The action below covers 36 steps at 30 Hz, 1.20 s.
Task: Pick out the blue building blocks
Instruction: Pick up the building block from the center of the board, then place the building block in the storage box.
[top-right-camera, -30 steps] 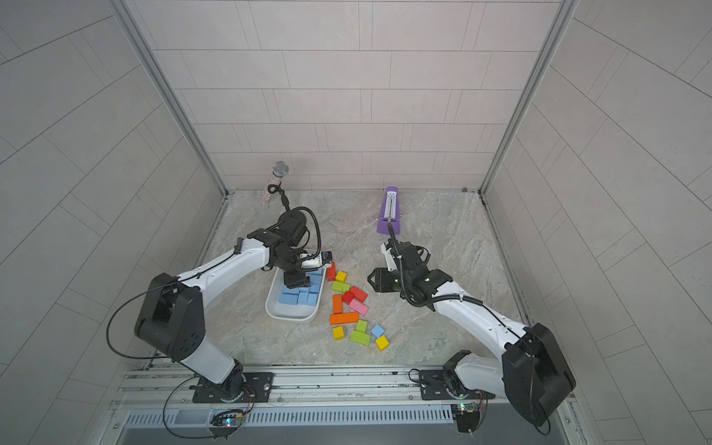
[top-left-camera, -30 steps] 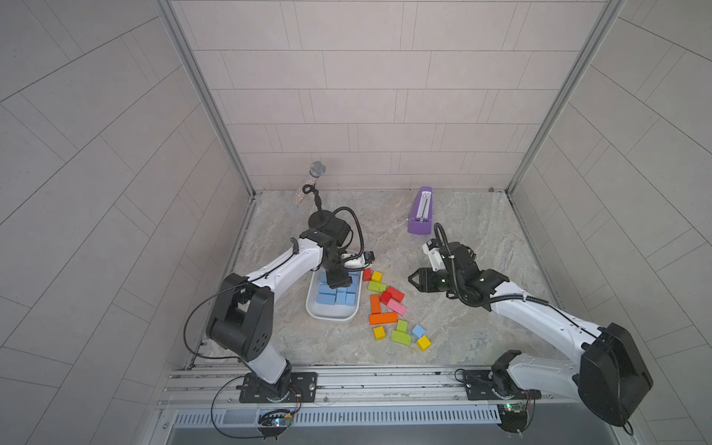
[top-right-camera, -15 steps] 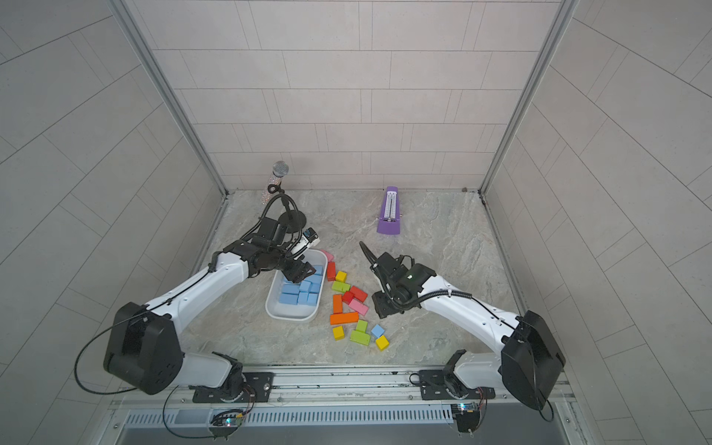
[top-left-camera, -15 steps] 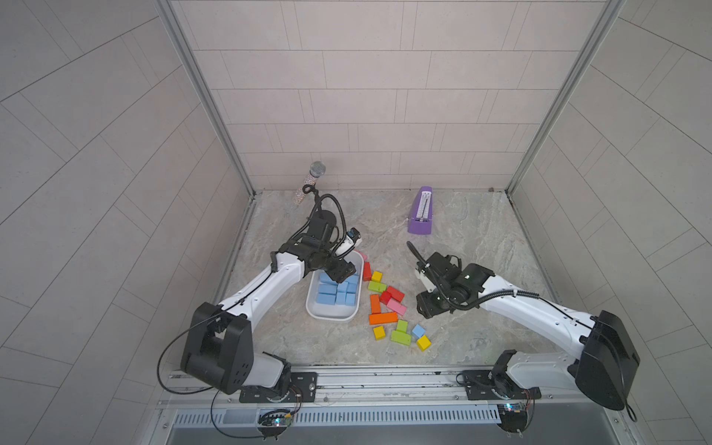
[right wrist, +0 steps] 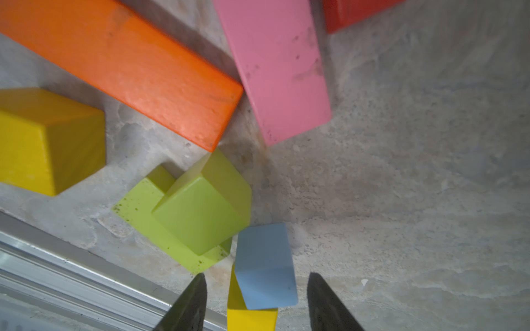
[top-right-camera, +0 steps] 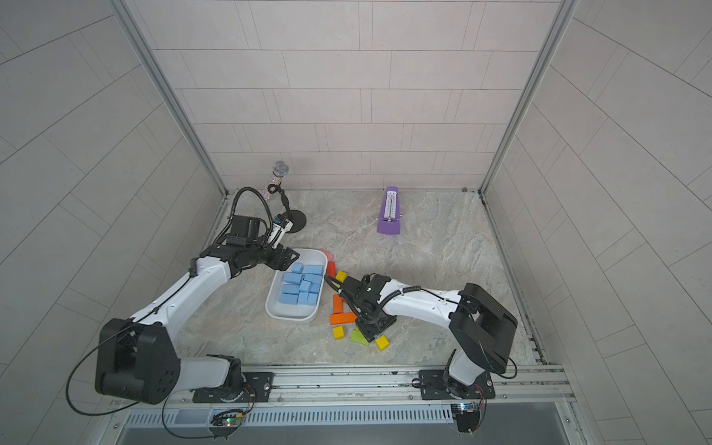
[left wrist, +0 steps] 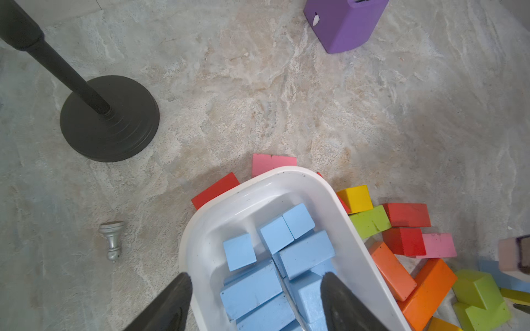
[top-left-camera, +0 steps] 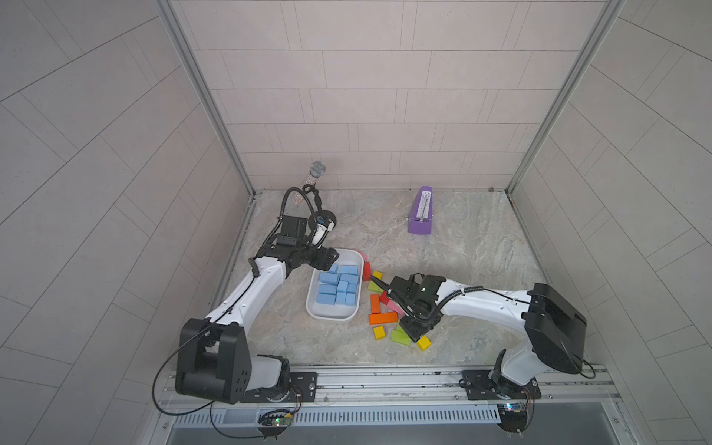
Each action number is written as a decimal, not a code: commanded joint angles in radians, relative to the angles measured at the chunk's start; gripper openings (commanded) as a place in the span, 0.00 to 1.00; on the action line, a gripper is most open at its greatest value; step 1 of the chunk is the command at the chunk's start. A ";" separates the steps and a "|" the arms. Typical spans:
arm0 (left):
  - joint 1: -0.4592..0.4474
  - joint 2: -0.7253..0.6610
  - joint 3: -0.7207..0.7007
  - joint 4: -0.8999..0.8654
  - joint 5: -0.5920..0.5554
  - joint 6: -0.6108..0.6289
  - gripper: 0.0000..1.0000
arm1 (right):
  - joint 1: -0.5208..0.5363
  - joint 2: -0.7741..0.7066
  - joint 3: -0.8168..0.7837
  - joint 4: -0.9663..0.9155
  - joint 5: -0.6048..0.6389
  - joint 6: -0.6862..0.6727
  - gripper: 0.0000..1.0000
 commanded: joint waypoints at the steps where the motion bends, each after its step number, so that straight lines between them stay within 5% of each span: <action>1: 0.008 -0.030 -0.029 0.044 0.026 -0.024 0.76 | 0.001 0.023 0.020 -0.034 0.046 -0.016 0.58; 8: 0.014 -0.033 -0.047 0.063 0.037 -0.024 0.76 | 0.001 0.051 0.011 -0.008 0.034 -0.022 0.53; 13: 0.021 -0.029 -0.049 0.063 0.040 -0.027 0.76 | 0.001 0.033 0.015 -0.010 0.031 -0.020 0.26; 16: 0.033 -0.041 -0.051 0.067 0.036 -0.038 0.76 | 0.001 -0.002 0.032 -0.033 0.051 -0.019 0.21; 25: 0.092 -0.096 -0.066 0.100 -0.035 -0.101 0.83 | 0.002 -0.096 0.242 -0.131 0.123 -0.037 0.20; 36: 0.286 -0.144 -0.095 0.147 -0.028 -0.186 0.89 | 0.015 0.072 0.527 0.096 0.060 -0.116 0.19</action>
